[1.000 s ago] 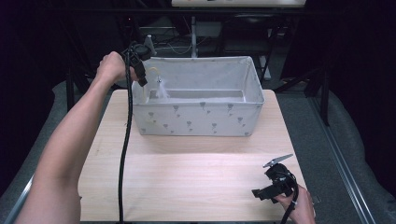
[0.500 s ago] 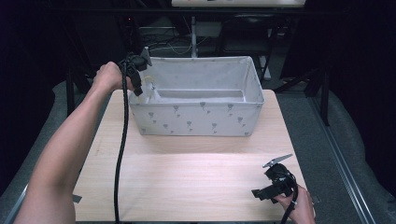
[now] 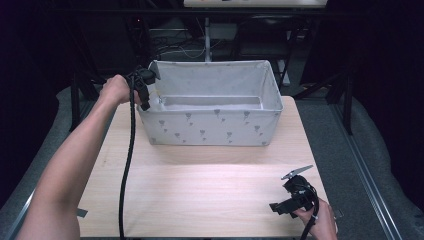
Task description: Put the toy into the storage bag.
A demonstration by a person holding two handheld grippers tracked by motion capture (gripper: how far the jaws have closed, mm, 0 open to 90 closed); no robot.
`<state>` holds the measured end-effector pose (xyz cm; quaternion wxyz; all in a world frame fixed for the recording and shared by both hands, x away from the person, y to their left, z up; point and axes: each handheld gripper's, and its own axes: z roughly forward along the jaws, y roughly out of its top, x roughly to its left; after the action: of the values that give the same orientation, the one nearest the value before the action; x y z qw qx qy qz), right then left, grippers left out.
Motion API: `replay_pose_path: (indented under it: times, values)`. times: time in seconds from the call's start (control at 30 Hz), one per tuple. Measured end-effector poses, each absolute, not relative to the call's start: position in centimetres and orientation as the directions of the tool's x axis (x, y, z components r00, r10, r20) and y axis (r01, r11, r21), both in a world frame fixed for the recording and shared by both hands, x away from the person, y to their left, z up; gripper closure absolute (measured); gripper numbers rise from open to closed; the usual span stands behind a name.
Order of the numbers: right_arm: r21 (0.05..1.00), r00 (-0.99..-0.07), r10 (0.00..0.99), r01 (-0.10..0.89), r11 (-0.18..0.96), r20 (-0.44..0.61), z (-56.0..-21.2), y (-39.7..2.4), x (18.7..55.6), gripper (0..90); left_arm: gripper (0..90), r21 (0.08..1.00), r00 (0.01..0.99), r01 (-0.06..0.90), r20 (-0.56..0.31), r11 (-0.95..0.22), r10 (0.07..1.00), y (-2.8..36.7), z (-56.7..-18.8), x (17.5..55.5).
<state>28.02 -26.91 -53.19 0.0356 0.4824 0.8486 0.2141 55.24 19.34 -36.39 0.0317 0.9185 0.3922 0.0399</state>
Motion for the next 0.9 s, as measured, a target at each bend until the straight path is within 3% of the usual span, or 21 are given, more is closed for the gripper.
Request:
replay_pose_path:
  times: [0.17, 0.27, 0.3, 0.33, 0.7, 0.9]
  values:
    - [0.398, -0.532, 0.834, 0.803, 0.443, 0.146, -53.2, -26.9, 28.0, 3.8, 85.2, 0.105, 0.685, 0.721, 0.043, -0.685, 0.727, 19.4, -36.2, 55.2]
    - [0.397, -0.533, 0.834, 0.803, 0.444, 0.145, -53.2, -26.9, 28.0, 3.8, 70.6, 0.114, 0.675, 0.729, 0.047, -0.675, 0.737, 19.3, -35.7, 55.1]
    - [0.396, -0.533, 0.834, 0.804, 0.444, 0.145, -53.2, -26.9, 28.0, 3.8, 70.6, 0.118, 0.674, 0.73, 0.043, -0.674, 0.737, 19.3, -35.6, 55.0]
    - [0.395, -0.535, 0.832, 0.802, 0.447, 0.144, -53.2, -26.9, 28.0, 3.8, 62.8, 0.138, 0.671, 0.731, 0.038, -0.669, 0.741, 19.3, -35.1, 54.9]
    - [0.396, -0.532, 0.835, 0.803, 0.445, 0.142, -53.2, -26.9, 28.0, 3.8, 33.4, 0.242, 0.672, 0.709, 0.051, -0.662, 0.739, 19.3, -32.0, 53.5]
    - [0.4, -0.532, 0.834, 0.804, 0.441, 0.149, -53.2, -26.8, 28.0, 3.8, 21.8, 0.285, 0.687, 0.682, 0.064, -0.673, 0.724, 19.7, -30.3, 51.7]
